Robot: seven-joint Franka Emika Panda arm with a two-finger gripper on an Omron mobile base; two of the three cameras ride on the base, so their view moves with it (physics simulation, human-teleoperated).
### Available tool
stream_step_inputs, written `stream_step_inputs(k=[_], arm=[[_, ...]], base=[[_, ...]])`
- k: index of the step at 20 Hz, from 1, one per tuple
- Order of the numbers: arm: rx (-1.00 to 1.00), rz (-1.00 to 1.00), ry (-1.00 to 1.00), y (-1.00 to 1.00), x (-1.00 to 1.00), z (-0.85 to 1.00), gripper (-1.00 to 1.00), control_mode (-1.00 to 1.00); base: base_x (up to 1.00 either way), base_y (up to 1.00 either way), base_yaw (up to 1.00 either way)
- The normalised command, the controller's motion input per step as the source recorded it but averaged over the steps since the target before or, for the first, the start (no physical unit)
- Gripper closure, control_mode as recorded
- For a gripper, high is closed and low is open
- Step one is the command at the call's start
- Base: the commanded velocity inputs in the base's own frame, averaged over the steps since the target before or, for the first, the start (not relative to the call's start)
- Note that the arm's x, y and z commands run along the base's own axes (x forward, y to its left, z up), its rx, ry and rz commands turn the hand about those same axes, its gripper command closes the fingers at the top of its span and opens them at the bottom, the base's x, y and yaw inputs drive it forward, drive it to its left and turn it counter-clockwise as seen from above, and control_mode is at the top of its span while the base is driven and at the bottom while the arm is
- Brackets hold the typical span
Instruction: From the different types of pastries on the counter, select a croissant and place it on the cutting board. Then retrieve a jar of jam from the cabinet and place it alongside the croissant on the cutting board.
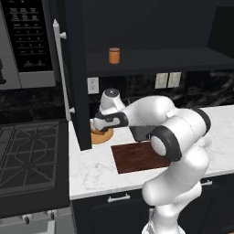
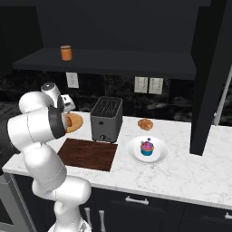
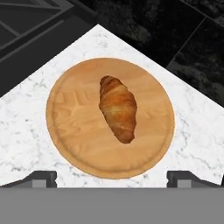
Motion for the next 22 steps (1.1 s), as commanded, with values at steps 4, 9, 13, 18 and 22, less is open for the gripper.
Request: stream_step_inputs(k=[4,9,13,18,22], arm=[[0.0,0.0,-0.05,0.14,0.38,-0.33,-1.0,-1.0],[0.0,0.0,-0.04,0.18,0.38,-0.27,-1.0,-1.0],[0.0,0.0,-0.01,0.1,0.48,-0.16,-1.0,-1.0],[0.0,0.02,0.0,0.06,0.41,-0.19,-1.0,-1.0],[0.0,0.02,0.0,0.11,0.44,-0.28,-1.0,-1.0]], base=[[0.0,0.0,0.0],[0.0,0.0,0.0],[0.0,0.0,0.0],[0.0,0.0,0.0],[0.0,0.0,0.0]])
